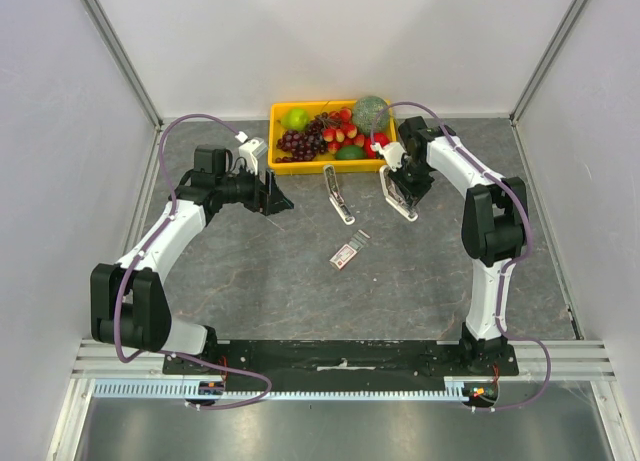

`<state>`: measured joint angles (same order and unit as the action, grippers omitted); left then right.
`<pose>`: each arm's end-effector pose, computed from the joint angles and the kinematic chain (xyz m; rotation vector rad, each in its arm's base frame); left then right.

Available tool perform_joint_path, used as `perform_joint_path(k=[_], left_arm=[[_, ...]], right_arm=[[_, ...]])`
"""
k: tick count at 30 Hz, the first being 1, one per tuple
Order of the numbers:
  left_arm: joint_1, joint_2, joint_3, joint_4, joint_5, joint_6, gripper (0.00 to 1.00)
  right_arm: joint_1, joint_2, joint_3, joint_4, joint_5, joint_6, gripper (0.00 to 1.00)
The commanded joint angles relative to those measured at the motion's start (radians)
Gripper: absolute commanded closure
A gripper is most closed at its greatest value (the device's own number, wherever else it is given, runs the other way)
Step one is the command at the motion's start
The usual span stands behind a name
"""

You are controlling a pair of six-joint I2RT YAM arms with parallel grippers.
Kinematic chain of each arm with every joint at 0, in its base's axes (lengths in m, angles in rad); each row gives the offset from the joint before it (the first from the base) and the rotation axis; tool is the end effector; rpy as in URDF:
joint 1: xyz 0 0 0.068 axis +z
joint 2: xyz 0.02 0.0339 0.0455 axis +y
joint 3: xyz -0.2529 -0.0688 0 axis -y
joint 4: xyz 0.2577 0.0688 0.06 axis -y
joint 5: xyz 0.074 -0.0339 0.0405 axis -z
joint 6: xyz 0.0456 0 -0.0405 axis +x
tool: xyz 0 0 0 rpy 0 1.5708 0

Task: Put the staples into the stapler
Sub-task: Install the staple into the stapler.

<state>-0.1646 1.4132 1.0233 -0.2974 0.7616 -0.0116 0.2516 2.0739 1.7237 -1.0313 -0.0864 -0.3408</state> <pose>0.3146 -0.0842 0.2529 0.5722 2.1200 -0.9502 0.4126 0.1101 0.1857 -0.8716 2.8147 0.1148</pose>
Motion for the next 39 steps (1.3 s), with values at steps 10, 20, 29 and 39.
perform_joint_path(k=[10,20,29,39], left_arm=[[0.005,0.004,-0.002,0.034,0.018,0.027,0.24],[0.005,0.007,0.000,0.034,0.018,0.025,0.24],[0.005,0.007,0.000,0.032,0.018,0.027,0.24],[0.005,0.007,-0.002,0.032,0.018,0.025,0.24]], right_arm=[[-0.003,0.002,-0.013,-0.003,0.005,-0.017,0.89],[0.000,0.006,-0.019,-0.012,-0.001,-0.026,0.89],[0.003,0.015,-0.019,-0.013,0.002,-0.027,0.89],[0.002,0.017,-0.021,-0.013,0.007,-0.027,0.89]])
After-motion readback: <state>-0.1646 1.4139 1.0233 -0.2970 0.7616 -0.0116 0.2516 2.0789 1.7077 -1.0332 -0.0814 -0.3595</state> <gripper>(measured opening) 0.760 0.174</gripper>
